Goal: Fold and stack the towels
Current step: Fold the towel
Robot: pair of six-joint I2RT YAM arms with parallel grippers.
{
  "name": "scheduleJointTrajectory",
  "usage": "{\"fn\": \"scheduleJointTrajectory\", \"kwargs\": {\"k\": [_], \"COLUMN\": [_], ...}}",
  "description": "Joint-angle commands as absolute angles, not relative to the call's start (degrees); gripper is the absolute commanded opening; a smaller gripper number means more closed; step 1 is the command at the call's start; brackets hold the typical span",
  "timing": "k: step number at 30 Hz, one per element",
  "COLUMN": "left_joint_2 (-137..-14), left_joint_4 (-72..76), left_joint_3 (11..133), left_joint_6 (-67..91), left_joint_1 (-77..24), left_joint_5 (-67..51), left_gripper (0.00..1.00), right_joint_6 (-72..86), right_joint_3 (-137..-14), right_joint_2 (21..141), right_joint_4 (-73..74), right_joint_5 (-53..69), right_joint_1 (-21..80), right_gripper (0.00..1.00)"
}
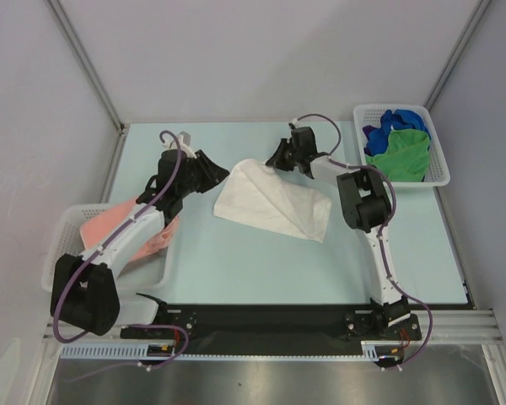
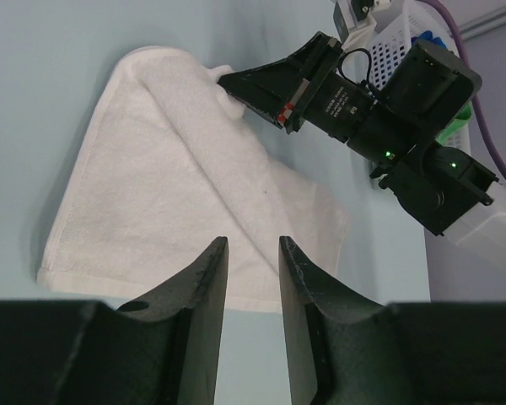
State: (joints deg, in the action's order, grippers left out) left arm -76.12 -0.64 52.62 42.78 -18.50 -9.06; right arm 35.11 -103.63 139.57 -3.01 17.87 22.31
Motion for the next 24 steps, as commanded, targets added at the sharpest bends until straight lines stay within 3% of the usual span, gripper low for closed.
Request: {"fn": "scheduleJointTrajectory", "kwargs": {"k": [1,12,19,24], "left_joint_2": [-71.9,-64.7,-63.5,-71.4], "left_joint_4": [-1.4,-2.0,-0.3,3.7], "left_joint_3": [51.6,46.8,41.4,41.3], "left_joint_6": [41.0,42.5,47.1,48.2], "left_joint_1": [-18.1,-15.6,-15.1,-15.0], "left_joint_5": [-7.3,-4.8,1.8,1.8], "left_gripper": [0.36,0.39,0.49,0.51], "right_joint_6": [33.8,33.1,34.0,35.1], "right_joint_3": [-101.8,-94.2,-87.1,-76.5], "right_joint_2": [131.2,124.0,122.5,112.8], "right_joint_4": [-6.3,-9.5,-12.5,-14.1], "right_joint_5": [16.2,13.8,13.7,10.8], "right_joint_1": [24.4,34.4,39.1,36.7], "right_gripper": [0.0,0.01,0.38,0.45]}}
